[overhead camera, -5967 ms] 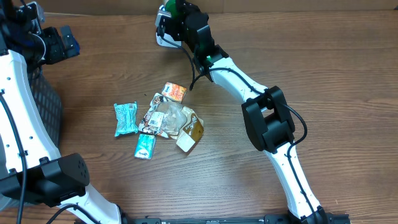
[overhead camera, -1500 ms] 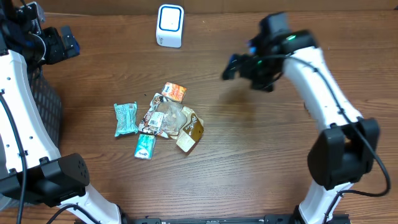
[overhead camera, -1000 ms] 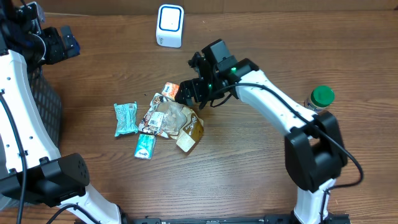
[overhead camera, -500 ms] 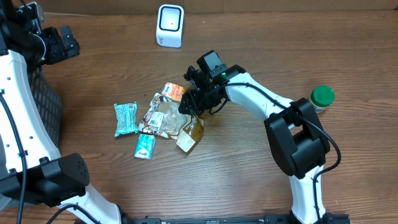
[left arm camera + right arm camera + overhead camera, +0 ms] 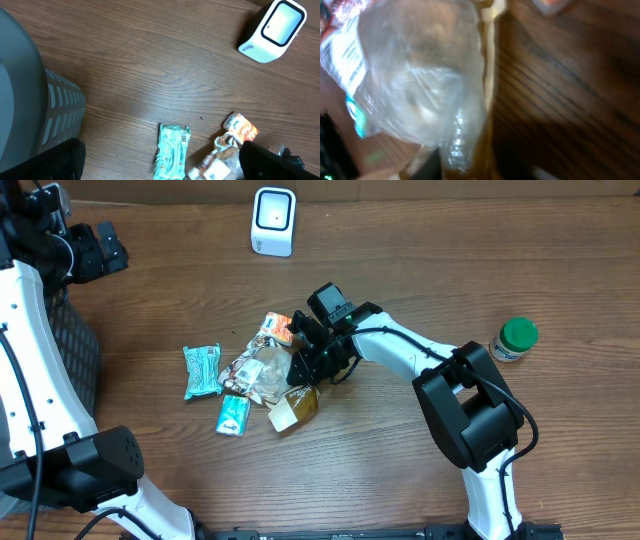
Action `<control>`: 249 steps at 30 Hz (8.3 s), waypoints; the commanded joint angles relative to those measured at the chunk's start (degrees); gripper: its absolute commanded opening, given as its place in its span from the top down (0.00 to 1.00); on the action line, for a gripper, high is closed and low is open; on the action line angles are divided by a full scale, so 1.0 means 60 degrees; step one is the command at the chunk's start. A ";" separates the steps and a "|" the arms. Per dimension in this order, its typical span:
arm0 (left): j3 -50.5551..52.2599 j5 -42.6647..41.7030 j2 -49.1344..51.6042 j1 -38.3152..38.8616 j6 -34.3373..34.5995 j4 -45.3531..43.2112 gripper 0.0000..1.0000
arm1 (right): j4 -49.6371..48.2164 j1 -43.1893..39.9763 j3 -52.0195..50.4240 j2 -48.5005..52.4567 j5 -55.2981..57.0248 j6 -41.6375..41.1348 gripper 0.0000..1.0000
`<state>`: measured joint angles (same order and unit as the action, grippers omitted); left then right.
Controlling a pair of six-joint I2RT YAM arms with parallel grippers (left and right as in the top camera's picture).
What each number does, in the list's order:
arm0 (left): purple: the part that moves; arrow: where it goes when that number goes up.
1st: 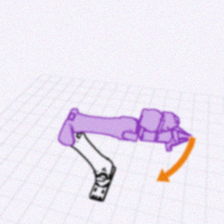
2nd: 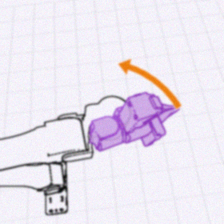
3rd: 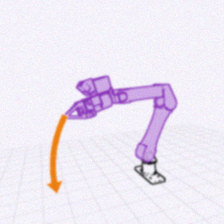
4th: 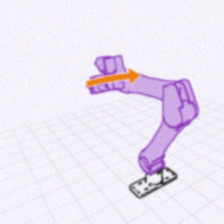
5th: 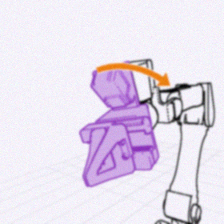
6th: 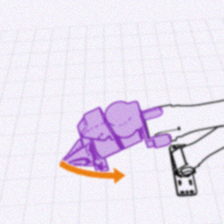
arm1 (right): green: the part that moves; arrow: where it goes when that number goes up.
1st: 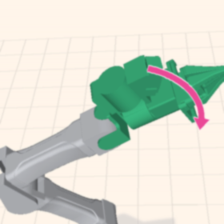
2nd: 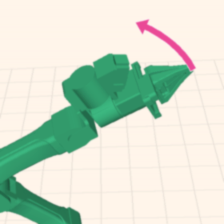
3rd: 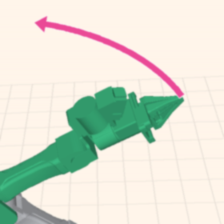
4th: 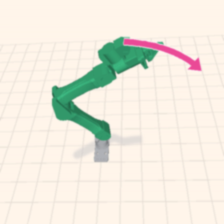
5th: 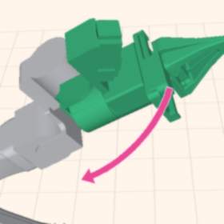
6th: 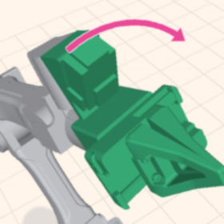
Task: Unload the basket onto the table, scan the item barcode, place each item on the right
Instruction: 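Lower the right gripper and pinch the clear bag's top, then lift the clear bag and carry it toward the scanner, then hold the clear bag in front of the scanner window, then carry the clear bag right and release it beside the jar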
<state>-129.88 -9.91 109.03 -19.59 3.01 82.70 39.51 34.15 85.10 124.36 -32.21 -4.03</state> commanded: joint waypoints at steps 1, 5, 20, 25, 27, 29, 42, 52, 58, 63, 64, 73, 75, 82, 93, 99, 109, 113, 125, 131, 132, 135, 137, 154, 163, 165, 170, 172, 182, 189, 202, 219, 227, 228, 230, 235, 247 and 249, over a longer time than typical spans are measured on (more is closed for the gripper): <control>-0.0058 -0.0102 0.0004 0.0022 0.0066 -0.0033 0.00 | -0.0029 -0.0044 -0.0047 0.0029 -0.0175 -0.0324 0.96; -0.0058 -0.0102 0.0004 0.0022 0.0066 -0.0033 0.00 | 0.0288 -0.0211 0.0313 -0.0095 -0.0182 -0.0284 0.96; -0.0058 -0.0102 0.0004 0.0022 0.0066 -0.0033 0.00 | 0.1763 -0.0448 0.0918 -0.2951 0.3300 -0.3417 0.96; -0.0055 -0.0102 0.0004 0.0022 0.0069 -0.0033 0.00 | 0.1774 -0.0448 0.0280 -0.2954 0.5883 -0.5665 0.96; -0.0058 -0.0102 0.0004 0.0022 0.0066 -0.0033 0.00 | 0.1424 -0.0455 -0.0288 -0.2954 0.6583 -0.6277 0.96; -0.0058 -0.0102 0.0004 0.0022 0.0066 -0.0033 0.00 | 0.0688 -0.0455 -0.1035 -0.2954 0.6645 -0.6543 0.96; -0.0058 -0.0102 0.0004 0.0022 0.0066 -0.0033 0.00 | 0.0933 -0.1501 -0.1042 -0.2958 0.3293 -0.4058 0.07; -0.0058 -0.0102 0.0004 0.0022 0.0066 -0.0033 0.00 | 0.0761 -0.2841 -0.1821 -0.2929 0.0758 -0.5067 0.31; -0.0058 -0.0102 0.0004 0.0022 0.0066 -0.0033 0.00 | -0.1268 -0.2703 -0.3147 -0.2922 0.0674 -0.6331 0.31; -0.0058 -0.0102 0.0004 0.0022 0.0066 -0.0033 0.00 | -0.3836 -0.2692 -0.4685 -0.2918 0.0670 -0.7173 0.39; -0.0055 -0.0102 0.0004 0.0022 0.0066 -0.0033 0.00 | -0.4240 -0.2674 -0.4852 -0.2918 0.0674 -0.7300 0.41; -0.0058 -0.0102 0.0004 0.0022 0.0066 -0.0033 0.00 | -0.6226 -0.2044 -0.5417 -0.2619 0.1351 -0.7901 0.65; -0.0058 -0.0102 0.0004 0.0022 0.0066 -0.0033 0.00 | -0.6302 -0.1920 -0.5417 -0.2586 0.1319 -0.7861 0.80; -0.0055 -0.0102 0.0004 0.0022 0.0069 -0.0033 0.00 | -0.5799 -0.2109 -0.4809 -0.2896 0.0412 -0.6382 0.96; -0.0058 -0.0102 0.0004 0.0022 0.0066 -0.0033 0.00 | -0.0918 -0.2211 -0.1472 -0.4867 -0.0597 -0.1974 0.96; -0.0058 -0.0102 0.0004 0.0022 0.0066 -0.0033 0.01 | -0.0765 -0.2204 -0.1348 -0.5949 -0.1512 -0.0648 0.96; -0.0058 -0.0102 0.0004 0.0022 0.0069 -0.0033 0.00 | -0.0492 -0.2204 -0.1348 -0.6553 -0.1049 -0.1235 0.96; -0.0058 -0.0102 0.0004 0.0022 0.0066 -0.0033 0.00 | -0.0109 -0.2204 -0.0994 -0.6430 -0.0299 -0.1395 0.96; -0.0058 -0.0102 0.0004 0.0022 0.0066 -0.0033 0.01 | 0.2787 -0.1020 0.5748 -0.2280 0.7552 0.0925 0.96; -0.0058 -0.0102 0.0004 0.0022 0.0066 -0.0033 0.00 | -0.1300 -0.0627 0.5752 -0.0477 1.2466 0.4572 0.96; -0.0058 -0.0102 0.0004 0.0022 0.0066 -0.0033 0.00 | -0.1810 -0.0619 0.5752 -0.0237 1.2480 0.5523 0.96; -0.0058 -0.0102 0.0004 0.0022 0.0066 -0.0033 0.00 | -0.3501 -0.0605 0.5752 0.0506 1.2473 0.7843 0.96; -0.0058 -0.0102 0.0004 0.0022 0.0066 -0.0033 0.00 | -0.4539 -0.0576 0.5752 0.0994 1.2433 0.9038 0.96; -0.0058 -0.0102 0.0004 0.0022 0.0066 -0.0033 0.00 | -0.7839 0.0280 0.5748 0.3122 1.2182 1.1912 0.96; -0.0058 -0.0102 0.0004 0.0022 0.0066 -0.0033 0.00 | -0.8025 0.0299 0.5748 0.3282 1.2225 1.1897 0.96; -0.0058 -0.0102 0.0004 0.0022 0.0069 -0.0033 0.00 | -0.8295 0.0299 0.5748 0.3282 1.2251 1.1901 0.96; -0.0055 -0.0102 0.0004 0.0022 0.0066 -0.0033 0.00 | -0.8659 0.0299 0.5748 0.3282 1.2254 1.1894 0.96; -0.0058 -0.0102 0.0004 0.0022 0.0066 -0.0033 0.00 | -0.8648 0.0299 0.5748 0.3282 1.2284 1.1737 0.96; -0.0058 -0.0102 0.0004 0.0022 0.0066 -0.0033 0.00 | -0.6371 0.0313 0.5752 0.1038 1.2437 0.7533 0.96; -0.0058 -0.0102 0.0004 0.0022 0.0066 -0.0033 0.00 | -0.0874 0.0171 0.5752 -0.2004 1.1089 0.1610 0.96; -0.0058 -0.0102 0.0004 0.0022 0.0066 -0.0033 0.00 | 0.5938 -0.3694 0.5581 -0.4284 0.3982 -0.2441 0.96; -0.0058 -0.0102 0.0004 0.0022 0.0066 -0.0033 0.00 | 0.3792 -0.5894 0.0255 -0.3300 0.3920 -0.2011 0.96; -0.0058 -0.0102 0.0004 0.0022 0.0066 -0.0033 0.00 | 0.3472 -0.6390 -0.0266 -0.3275 0.3923 -0.2004 0.96; -0.0058 -0.0102 0.0004 0.0022 0.0069 -0.0033 0.00 | 0.3475 -0.6415 -0.0266 -0.3275 0.3931 -0.1996 0.96; -0.0058 -0.0102 0.0004 0.0022 0.0066 -0.0033 0.00 | 0.3504 -0.6419 -0.0266 -0.3275 0.4044 -0.1993 0.96; -0.0058 -0.0102 0.0004 0.0022 0.0066 -0.0033 0.00 | 0.3537 -0.6419 -0.0259 -0.3275 0.4364 -0.1920 0.39; -0.0058 -0.0102 0.0004 0.0022 0.0066 -0.0033 0.00 | 0.5668 -0.5978 0.3421 -0.3279 0.3654 -0.1785 0.17; -0.0058 -0.0102 0.0004 0.0022 0.0066 -0.0033 0.00 | 0.5683 -0.5606 0.4084 -0.3279 0.2798 -0.1785 0.16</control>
<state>-129.88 -9.91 109.03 -19.59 3.01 82.70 73.41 -2.42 104.20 105.36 -8.62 -14.94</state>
